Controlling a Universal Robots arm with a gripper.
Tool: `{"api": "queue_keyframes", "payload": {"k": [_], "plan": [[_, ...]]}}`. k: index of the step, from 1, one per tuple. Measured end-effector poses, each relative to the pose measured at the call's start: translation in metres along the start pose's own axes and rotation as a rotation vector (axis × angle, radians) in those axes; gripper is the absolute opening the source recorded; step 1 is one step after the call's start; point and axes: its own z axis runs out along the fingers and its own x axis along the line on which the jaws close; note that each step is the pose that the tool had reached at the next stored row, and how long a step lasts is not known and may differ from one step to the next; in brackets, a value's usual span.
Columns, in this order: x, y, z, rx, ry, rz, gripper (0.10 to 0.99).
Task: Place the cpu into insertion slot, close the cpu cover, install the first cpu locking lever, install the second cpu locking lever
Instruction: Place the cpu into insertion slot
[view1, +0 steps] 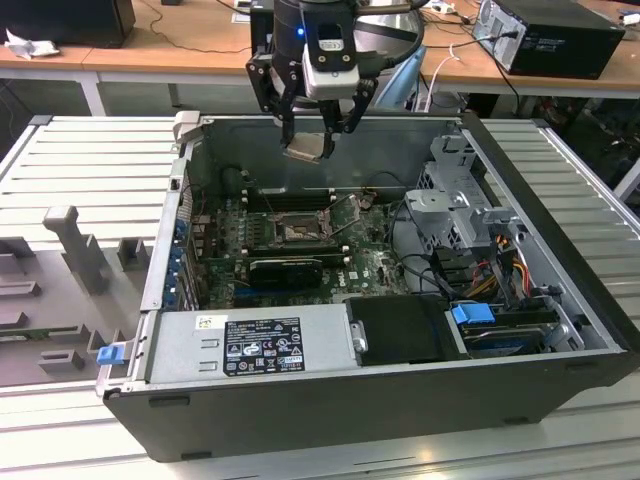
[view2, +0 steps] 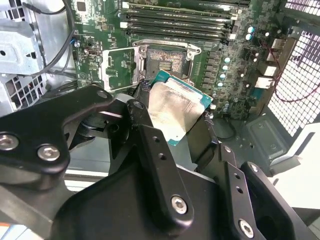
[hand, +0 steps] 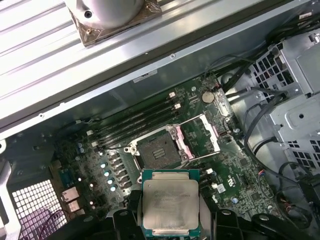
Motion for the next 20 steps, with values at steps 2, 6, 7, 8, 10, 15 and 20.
{"api": "queue_keyframes", "payload": {"k": [2, 6, 7, 8, 10, 15, 20], "plan": [[0.0000, 0.0000, 0.0000, 0.000, -0.0015, 0.017, 0.541], [0.0000, 0.0000, 0.0000, -0.001, -0.0035, 0.039, 0.541], [0.0000, 0.0000, 0.0000, -0.001, -0.0041, 0.046, 0.541], [0.0000, 0.0000, 0.0000, -0.001, -0.0045, 0.050, 0.541], [0.0000, 0.0000, 0.0000, -0.001, -0.0062, 0.069, 0.541], [0.0000, 0.0000, 0.0000, -0.002, -0.0101, 0.113, 0.541], [0.0000, 0.0000, 0.0001, -0.003, -0.0122, 0.136, 0.541]]}}
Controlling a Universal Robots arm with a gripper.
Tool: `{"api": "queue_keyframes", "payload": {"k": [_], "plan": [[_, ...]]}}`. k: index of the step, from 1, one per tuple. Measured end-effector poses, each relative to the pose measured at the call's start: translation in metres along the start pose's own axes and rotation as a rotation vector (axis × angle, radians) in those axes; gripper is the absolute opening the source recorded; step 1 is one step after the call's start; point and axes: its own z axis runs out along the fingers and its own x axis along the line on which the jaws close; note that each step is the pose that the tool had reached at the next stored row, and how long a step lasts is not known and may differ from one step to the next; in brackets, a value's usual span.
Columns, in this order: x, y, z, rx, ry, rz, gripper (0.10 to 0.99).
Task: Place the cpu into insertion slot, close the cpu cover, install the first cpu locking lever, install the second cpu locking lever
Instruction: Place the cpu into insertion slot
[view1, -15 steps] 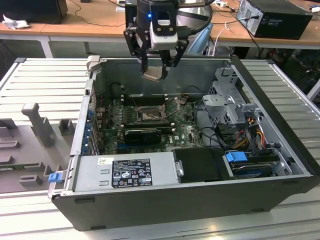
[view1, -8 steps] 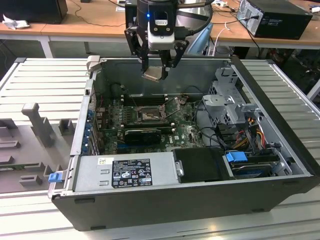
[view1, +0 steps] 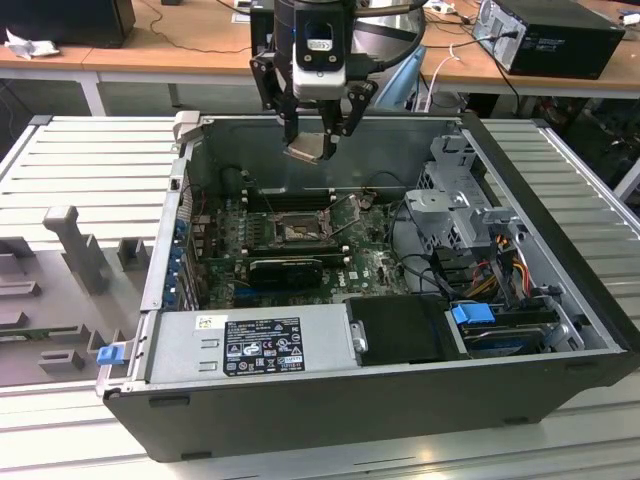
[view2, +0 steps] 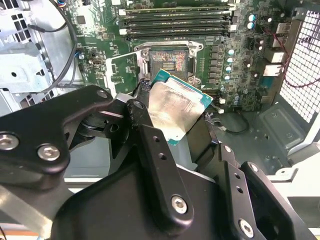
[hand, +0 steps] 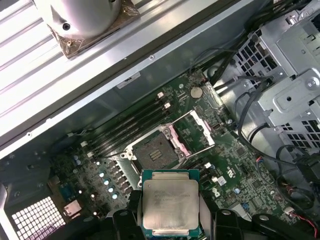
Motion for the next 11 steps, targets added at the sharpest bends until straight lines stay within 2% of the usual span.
{"api": "queue_keyframes", "payload": {"k": [8, 11], "plan": [[0.0000, 0.0000, 0.0000, -0.001, -0.0047, 0.052, 0.541], [0.0000, 0.0000, 0.0001, -0.002, -0.0107, 0.120, 0.541]]}}
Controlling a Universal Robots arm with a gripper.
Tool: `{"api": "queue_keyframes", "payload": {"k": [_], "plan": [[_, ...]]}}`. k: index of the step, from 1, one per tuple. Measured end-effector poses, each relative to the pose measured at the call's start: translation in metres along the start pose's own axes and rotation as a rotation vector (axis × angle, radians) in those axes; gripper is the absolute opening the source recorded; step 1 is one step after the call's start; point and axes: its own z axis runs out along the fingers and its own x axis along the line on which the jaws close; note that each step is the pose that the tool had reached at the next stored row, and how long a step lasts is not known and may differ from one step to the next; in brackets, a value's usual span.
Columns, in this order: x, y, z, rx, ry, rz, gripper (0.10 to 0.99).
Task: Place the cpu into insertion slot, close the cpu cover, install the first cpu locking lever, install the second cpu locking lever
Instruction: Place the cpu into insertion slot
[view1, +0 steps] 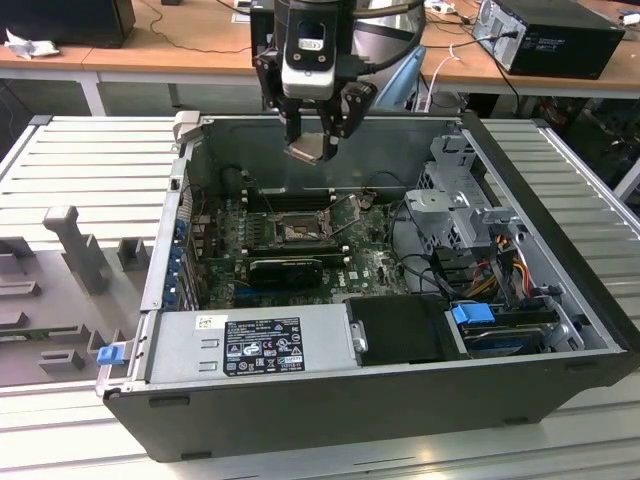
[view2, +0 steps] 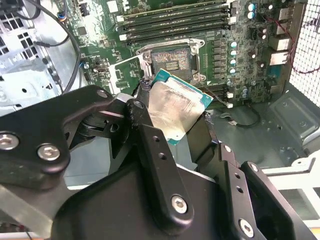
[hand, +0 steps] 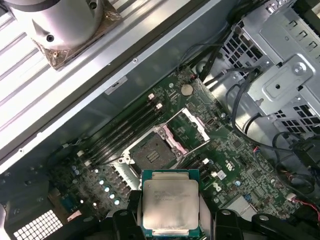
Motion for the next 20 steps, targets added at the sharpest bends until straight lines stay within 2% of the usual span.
{"api": "queue_keyframes", "payload": {"k": [11, 16, 20], "plan": [[-0.0001, -0.0003, 0.0040, -0.004, -0.0200, 0.224, 0.541], [-0.0001, -0.0007, 0.0073, -0.005, -0.0228, 0.255, 0.541], [-0.0001, -0.0010, 0.0101, -0.006, -0.0286, 0.320, 0.541]]}}
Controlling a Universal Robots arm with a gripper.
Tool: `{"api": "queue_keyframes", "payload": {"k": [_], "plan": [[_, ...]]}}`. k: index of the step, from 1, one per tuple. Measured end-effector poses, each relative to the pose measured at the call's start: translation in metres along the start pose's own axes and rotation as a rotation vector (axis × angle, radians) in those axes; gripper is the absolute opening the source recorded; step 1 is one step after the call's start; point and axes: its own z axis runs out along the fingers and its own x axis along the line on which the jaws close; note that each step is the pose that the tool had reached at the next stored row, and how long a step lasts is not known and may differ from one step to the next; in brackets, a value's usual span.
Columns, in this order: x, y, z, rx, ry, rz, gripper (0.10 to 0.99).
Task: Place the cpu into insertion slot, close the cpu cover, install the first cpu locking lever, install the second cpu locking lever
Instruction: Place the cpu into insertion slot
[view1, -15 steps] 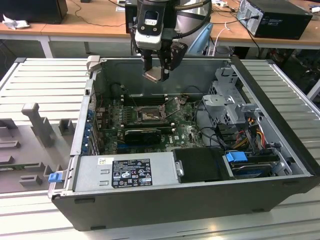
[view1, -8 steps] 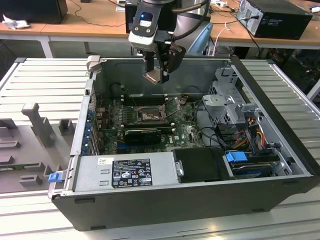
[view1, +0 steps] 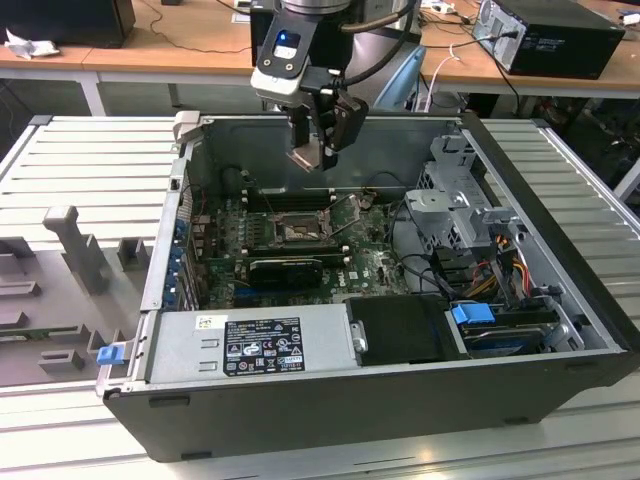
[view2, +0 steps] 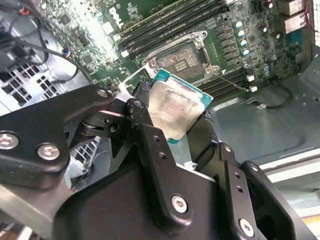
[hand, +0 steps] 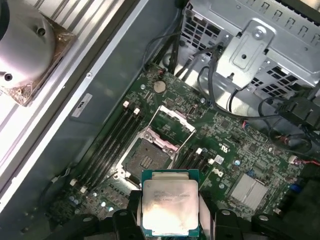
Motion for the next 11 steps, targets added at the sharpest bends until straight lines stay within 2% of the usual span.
{"api": "queue_keyframes", "payload": {"k": [4, 11], "plan": [[-0.0001, -0.0002, 0.0019, -0.001, -0.0064, 0.072, 0.541], [-0.0001, -0.0006, 0.0058, -0.005, -0.0215, 0.240, 0.541]]}}
